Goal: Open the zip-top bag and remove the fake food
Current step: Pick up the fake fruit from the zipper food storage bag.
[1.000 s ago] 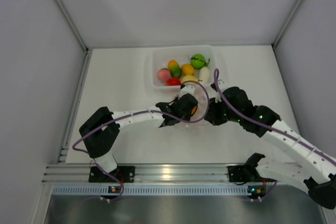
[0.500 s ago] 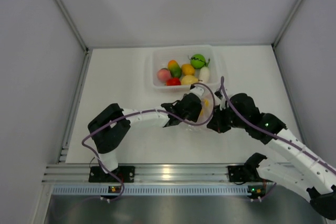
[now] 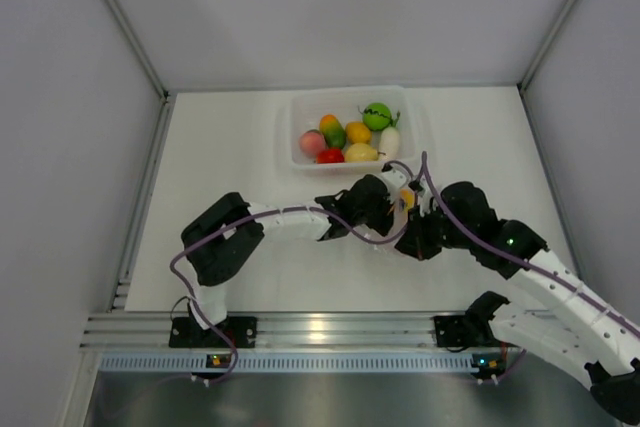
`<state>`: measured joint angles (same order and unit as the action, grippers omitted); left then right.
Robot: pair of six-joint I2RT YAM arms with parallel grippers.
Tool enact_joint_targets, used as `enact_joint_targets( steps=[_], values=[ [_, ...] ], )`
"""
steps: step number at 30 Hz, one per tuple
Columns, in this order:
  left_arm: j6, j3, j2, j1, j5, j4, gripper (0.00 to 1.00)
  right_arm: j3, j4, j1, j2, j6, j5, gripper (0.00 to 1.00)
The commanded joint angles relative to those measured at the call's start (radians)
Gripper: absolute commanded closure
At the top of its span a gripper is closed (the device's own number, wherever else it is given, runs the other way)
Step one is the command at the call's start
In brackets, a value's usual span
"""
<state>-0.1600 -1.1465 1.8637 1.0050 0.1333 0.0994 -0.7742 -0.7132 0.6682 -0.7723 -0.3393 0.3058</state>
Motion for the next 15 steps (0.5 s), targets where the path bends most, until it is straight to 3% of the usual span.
enact_joint_targets(
  steps=[1,10,13,15],
  values=[
    [0.105,-0.065,0.073,0.001,-0.08,0.102,0.27,0.007,-0.005,-0.009,0.001,0.016,0.073,1.0],
    [0.089,-0.133,0.164,0.001,-0.044,0.138,0.25,-0.014,-0.009,-0.022,0.025,0.005,0.091,1.0],
    [0.071,-0.16,0.193,0.0,-0.012,0.14,0.28,-0.002,-0.008,-0.022,0.034,0.003,0.095,1.0],
    [0.03,-0.165,0.193,-0.002,-0.005,0.14,0.35,0.007,-0.009,-0.024,0.038,0.003,0.093,1.0]
  ],
)
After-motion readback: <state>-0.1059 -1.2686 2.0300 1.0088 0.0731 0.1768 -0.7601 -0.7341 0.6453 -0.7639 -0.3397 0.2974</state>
